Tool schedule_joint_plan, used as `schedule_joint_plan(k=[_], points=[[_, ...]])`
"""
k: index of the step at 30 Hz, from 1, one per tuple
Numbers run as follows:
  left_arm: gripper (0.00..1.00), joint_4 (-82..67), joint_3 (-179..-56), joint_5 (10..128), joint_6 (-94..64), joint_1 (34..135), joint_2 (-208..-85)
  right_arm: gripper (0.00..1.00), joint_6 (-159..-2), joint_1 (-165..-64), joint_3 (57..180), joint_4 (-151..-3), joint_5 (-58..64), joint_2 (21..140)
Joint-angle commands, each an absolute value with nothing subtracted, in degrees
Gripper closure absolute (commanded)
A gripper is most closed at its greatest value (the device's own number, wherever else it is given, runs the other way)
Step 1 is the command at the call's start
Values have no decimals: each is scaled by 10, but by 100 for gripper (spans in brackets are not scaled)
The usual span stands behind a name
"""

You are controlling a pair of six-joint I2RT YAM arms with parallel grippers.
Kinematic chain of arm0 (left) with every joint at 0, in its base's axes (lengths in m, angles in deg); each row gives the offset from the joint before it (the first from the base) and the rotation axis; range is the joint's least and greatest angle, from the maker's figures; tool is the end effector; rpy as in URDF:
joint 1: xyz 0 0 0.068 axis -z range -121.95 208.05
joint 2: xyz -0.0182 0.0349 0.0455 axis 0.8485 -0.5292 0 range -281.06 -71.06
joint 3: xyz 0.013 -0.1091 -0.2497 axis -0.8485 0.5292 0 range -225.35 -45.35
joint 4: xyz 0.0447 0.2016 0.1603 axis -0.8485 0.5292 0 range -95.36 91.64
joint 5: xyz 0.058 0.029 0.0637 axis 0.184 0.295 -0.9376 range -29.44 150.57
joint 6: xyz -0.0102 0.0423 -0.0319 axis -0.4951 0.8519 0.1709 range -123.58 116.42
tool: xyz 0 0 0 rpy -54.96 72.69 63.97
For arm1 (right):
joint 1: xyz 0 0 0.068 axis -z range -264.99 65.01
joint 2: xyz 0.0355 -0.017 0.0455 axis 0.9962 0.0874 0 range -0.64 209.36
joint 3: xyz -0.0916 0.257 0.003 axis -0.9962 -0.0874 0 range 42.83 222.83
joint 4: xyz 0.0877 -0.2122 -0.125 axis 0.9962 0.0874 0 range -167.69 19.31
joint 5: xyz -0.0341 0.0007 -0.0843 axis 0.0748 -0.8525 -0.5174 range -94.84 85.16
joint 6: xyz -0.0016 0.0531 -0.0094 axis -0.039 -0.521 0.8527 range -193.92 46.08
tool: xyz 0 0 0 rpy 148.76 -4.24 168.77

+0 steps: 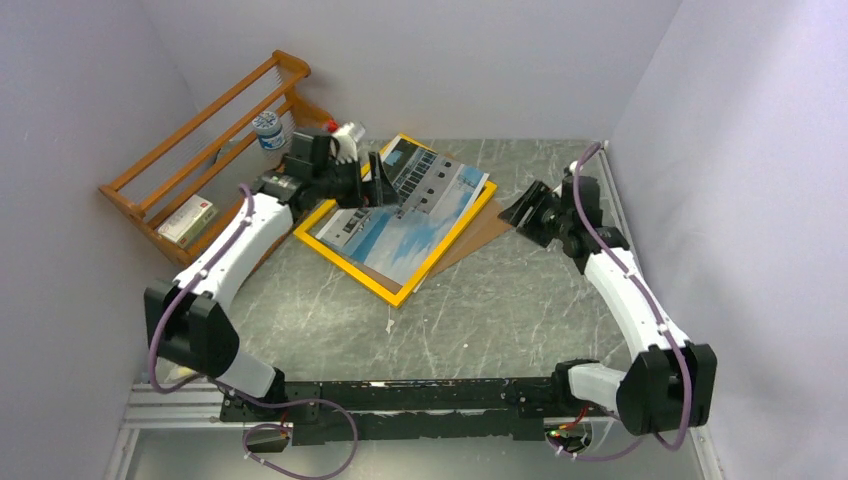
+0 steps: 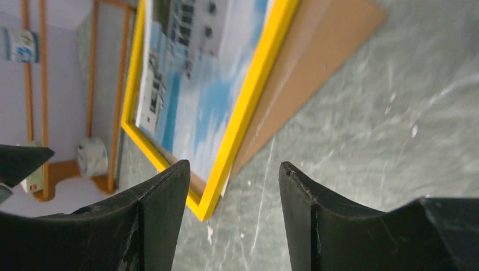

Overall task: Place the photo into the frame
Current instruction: Turn over the photo frame at the center of the board.

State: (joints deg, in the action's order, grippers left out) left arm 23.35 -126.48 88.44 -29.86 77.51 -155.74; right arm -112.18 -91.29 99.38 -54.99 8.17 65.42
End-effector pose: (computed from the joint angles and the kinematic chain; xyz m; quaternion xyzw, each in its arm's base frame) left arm 0.3084 -0.1266 0.3647 0.0656 0.8554 -0.3764 0.3498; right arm 0.2540 0.0362 0.3155 0.1868 0.8513 0.2738 0.4066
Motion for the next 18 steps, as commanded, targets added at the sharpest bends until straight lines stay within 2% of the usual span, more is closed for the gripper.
schedule_joint_plan(k=[1,3,8,15,18], points=[[10,267,-1226,866,-302,815,-1592,37,-1221,-933,940,-644,153,678],[16,256,-1203,878,-295,835,-1609,38,-1232,-945,929,-652,157,705],[24,233,-1198,853,-270,900,-1673,42,-1253,-957,929,-632,150,760],[32,247,-1287,726,-233,974,-1793,43,-1260,-957,908,-614,130,770],[36,252,-1330,707,-227,982,-1846,43,-1253,-957,896,-600,118,761]])
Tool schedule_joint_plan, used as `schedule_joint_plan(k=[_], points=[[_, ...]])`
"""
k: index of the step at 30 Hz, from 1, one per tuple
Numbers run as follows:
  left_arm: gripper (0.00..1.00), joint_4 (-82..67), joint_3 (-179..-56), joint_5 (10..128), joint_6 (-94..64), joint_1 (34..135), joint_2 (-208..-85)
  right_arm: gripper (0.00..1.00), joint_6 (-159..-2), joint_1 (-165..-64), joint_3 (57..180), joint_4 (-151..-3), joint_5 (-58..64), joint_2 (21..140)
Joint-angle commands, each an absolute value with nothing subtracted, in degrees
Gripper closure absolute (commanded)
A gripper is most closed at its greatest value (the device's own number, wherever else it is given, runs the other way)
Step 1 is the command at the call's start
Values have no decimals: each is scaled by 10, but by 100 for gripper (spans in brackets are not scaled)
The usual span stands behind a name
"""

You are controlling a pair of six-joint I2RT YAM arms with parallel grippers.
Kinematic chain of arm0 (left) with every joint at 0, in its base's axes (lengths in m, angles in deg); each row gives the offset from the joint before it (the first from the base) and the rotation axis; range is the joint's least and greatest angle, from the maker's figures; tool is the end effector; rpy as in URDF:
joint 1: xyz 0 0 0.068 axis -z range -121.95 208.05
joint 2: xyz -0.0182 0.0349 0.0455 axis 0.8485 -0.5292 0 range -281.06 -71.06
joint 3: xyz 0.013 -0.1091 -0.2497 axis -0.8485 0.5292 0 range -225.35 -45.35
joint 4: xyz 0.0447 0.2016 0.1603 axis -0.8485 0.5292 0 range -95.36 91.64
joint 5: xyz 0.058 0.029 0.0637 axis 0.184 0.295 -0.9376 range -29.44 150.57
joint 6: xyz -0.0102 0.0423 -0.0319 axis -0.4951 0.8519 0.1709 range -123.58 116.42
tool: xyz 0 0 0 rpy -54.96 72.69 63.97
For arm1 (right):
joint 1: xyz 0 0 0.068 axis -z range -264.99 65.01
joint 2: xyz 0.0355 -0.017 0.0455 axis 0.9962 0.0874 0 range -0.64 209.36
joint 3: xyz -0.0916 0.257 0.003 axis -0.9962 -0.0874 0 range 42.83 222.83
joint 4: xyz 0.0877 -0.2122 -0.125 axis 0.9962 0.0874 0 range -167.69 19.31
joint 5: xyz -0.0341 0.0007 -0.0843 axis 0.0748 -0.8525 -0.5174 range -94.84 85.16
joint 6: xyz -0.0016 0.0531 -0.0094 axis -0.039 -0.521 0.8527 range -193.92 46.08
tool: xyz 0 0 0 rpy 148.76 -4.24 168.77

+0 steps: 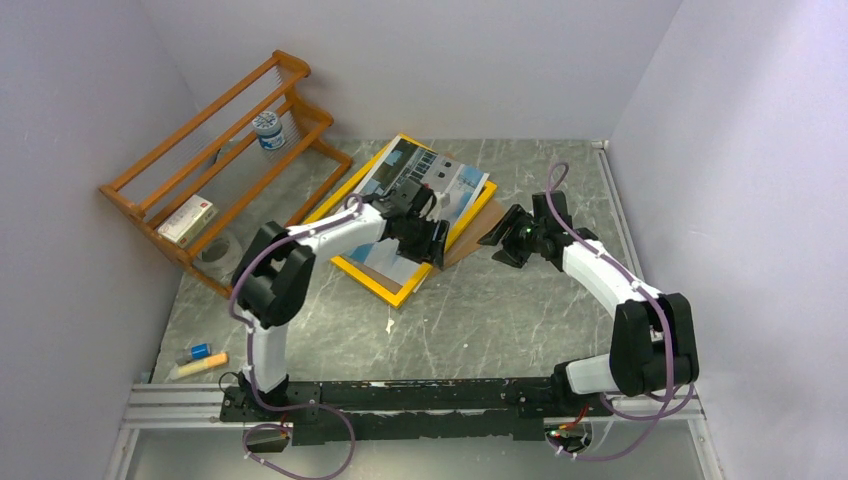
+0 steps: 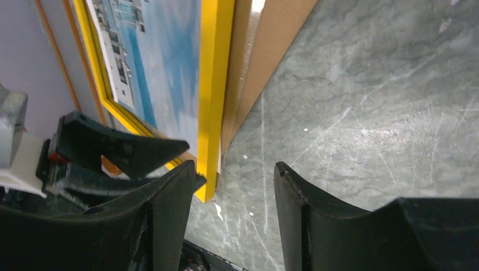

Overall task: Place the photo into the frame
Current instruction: Turn over the photo frame at the center of the board.

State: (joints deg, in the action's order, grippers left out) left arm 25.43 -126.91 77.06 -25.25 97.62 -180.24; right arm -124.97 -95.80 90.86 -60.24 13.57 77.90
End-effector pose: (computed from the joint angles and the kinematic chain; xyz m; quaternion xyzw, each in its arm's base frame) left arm 0.3083 -0.2678 0.2102 0.1868 0.9346 -0.2560 0.1615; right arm 0.2742 0.0639 0.2195 0.2630 0.8850 0.3101 0.2270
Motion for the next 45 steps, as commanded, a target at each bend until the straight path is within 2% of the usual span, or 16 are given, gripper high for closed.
schedule_joint_plan(k=[1,4,10,15,21,24,28,36,45], points=[[36,257,-1348,707,-226,983,-1864,43,-1251,-956,891,-594,112,756],[41,274,-1395,718,-223,985,-1908,44,-1247,-957,875,-582,95,743],[43,265,-1429,715,-203,994,-1956,44,-1234,-957,853,-556,71,724],[55,297,-1480,683,-179,999,-1998,45,-1235,-957,823,-550,63,706],[60,318,-1510,679,-141,1003,-2026,45,-1222,-956,818,-540,56,705],[72,337,-1528,675,-130,1004,-2033,45,-1220,-956,818,-536,56,707],[96,368,-1565,691,-124,1005,-2021,45,-1222,-956,817,-534,57,700],[97,393,-1623,728,-133,1006,-1966,44,-1250,-952,832,-579,81,661],[97,343,-1578,683,-167,1004,-1885,37,-1333,-951,836,-688,131,663]])
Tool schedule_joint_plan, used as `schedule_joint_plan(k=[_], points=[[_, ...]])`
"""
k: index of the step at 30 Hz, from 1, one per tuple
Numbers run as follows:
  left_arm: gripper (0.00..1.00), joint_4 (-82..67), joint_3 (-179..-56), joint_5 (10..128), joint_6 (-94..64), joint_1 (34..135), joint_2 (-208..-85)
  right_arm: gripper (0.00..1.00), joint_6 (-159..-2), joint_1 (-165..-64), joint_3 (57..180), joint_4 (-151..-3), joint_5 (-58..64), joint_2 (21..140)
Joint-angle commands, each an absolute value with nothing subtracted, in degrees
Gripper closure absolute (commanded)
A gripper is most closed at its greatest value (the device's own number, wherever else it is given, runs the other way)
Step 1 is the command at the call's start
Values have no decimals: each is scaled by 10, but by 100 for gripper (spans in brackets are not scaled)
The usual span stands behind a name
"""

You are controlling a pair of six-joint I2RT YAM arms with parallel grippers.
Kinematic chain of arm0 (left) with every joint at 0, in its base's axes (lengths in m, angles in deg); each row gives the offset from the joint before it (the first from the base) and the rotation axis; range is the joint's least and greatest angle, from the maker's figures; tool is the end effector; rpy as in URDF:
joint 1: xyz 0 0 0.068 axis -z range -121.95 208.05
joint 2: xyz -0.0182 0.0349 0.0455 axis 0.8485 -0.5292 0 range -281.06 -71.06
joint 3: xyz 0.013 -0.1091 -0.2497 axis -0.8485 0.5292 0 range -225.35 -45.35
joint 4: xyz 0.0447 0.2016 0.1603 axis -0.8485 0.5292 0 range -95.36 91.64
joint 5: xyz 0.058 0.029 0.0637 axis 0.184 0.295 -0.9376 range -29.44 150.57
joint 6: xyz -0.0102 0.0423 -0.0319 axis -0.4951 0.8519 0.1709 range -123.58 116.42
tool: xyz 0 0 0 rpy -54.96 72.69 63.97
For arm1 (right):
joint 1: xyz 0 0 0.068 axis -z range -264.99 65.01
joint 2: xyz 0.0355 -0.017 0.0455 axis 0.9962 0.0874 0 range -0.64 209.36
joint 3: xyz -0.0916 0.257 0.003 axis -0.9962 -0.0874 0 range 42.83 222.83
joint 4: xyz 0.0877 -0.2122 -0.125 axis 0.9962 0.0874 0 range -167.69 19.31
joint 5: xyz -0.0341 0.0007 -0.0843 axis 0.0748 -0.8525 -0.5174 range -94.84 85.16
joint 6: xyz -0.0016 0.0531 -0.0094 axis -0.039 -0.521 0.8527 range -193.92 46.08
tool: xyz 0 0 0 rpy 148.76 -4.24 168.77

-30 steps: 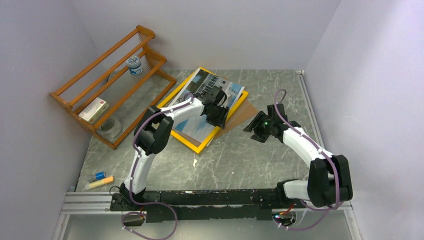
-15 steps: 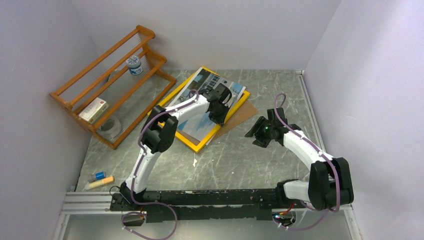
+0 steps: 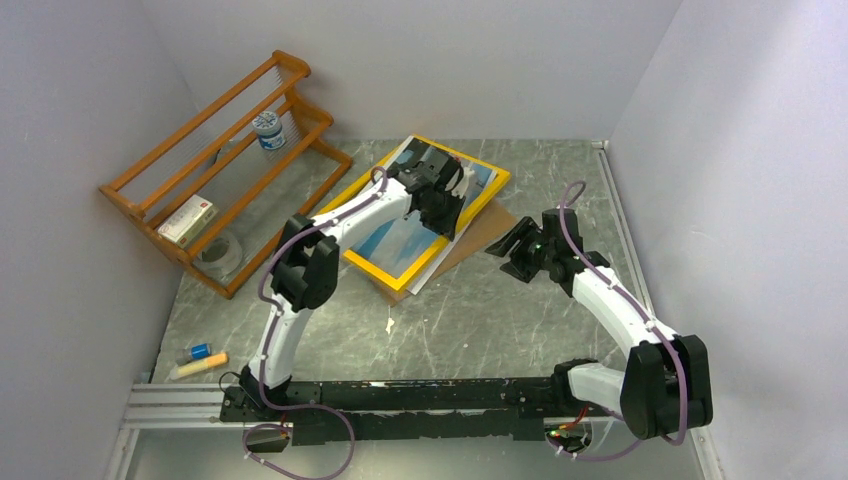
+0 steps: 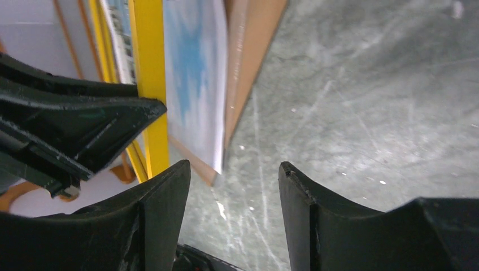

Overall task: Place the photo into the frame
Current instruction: Turn over the photo frame at the center of the board.

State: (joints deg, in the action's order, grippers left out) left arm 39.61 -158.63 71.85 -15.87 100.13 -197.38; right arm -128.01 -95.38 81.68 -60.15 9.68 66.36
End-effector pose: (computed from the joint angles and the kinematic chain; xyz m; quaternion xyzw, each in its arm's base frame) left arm 0.3562 -0.3310 0.2369 0.2721 0.9175 -0.2093 0.2007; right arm 0.2315 0.0516 0.2162 0.2977 0.8705 0.2986 0.2540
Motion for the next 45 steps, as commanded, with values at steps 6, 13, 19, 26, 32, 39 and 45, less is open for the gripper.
schedule_joint_plan(k=[6,13,19,26,32,39,45], points=[[97,272,-1534,651,-169,997,-1827,32,-1378,-951,857,-749,172,701],[97,252,-1527,678,-194,989,-1793,14,-1403,-951,862,-811,166,676],[97,248,-1526,743,-234,972,-1766,11,-1407,-951,883,-852,170,660],[97,253,-1531,846,-266,966,-1719,11,-1409,-951,926,-898,187,669],[97,267,-1542,929,-290,965,-1694,13,-1429,-951,942,-948,208,679],[97,229,-1544,1004,-360,955,-1668,29,-1472,-957,951,-1043,268,690],[97,105,-1514,1073,-537,939,-1658,42,-1498,-964,943,-1110,277,670]])
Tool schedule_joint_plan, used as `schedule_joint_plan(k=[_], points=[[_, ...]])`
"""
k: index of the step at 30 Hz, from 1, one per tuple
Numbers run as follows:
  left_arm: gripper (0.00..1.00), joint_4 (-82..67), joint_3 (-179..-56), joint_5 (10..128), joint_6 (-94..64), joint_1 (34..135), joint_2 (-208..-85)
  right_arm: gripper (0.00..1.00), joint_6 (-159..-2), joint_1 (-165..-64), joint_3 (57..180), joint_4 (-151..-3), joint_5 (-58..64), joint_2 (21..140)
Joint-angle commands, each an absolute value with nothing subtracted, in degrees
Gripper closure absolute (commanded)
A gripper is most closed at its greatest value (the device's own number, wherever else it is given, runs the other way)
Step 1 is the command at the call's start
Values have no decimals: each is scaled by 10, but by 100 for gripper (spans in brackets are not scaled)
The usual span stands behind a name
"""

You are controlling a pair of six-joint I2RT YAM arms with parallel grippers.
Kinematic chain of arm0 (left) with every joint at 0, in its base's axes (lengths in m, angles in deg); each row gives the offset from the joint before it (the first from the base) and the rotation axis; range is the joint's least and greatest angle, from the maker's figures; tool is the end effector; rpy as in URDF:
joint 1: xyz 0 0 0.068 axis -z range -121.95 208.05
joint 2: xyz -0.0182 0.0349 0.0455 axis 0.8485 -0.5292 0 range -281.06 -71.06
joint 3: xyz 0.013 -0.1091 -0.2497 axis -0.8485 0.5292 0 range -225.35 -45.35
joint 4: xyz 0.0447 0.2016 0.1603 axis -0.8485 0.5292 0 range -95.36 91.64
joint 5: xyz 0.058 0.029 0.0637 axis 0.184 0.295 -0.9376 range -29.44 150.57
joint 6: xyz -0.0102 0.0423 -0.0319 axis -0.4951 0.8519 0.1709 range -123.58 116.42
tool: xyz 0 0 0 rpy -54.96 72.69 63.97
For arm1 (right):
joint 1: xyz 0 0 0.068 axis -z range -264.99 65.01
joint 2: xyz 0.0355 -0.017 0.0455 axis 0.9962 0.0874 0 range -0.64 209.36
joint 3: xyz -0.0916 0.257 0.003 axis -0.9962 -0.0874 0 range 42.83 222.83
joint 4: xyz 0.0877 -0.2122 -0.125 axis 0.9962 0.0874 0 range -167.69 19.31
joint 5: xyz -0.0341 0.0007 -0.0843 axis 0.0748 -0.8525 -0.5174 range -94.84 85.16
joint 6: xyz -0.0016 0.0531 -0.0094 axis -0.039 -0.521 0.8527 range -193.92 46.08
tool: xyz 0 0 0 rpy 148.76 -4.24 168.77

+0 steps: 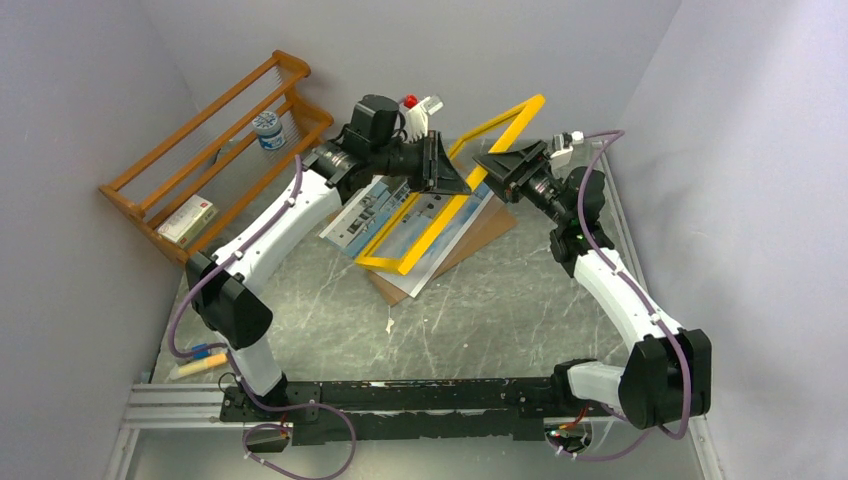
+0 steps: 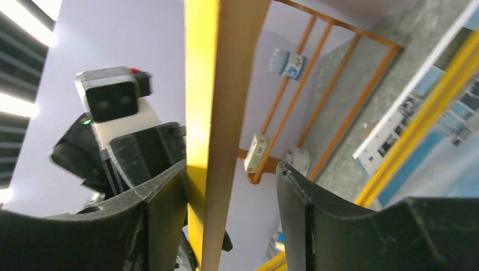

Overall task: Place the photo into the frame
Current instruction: Turn over the photo frame at the center of the board.

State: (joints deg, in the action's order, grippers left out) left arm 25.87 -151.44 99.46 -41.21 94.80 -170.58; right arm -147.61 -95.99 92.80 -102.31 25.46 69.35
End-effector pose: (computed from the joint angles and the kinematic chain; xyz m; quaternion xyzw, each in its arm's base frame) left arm 0.3012 -0.2528 0.4190 0.1737 0.7951 -0.5309 0.2360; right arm 0.2762 0.0721 0.3425 0.1764 0.6590 0.6088 0.4049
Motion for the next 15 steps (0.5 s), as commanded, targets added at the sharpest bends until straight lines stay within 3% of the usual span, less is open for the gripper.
schedule_joint_plan(k=[1,4,12,15], points=[[97,74,-1505,1082,-562,938,-1657,44,-1502,-966,944,-1112,279,670],[97,12,-1490,1099,-617,934,-1658,54,-1521,-967,941,-1134,277,670],[98,-89,-1458,1137,-701,923,-1664,98,-1532,-969,944,-1132,247,636],[85,-78,-1448,1136,-690,922,-1663,100,-1505,-969,978,-1052,234,622]])
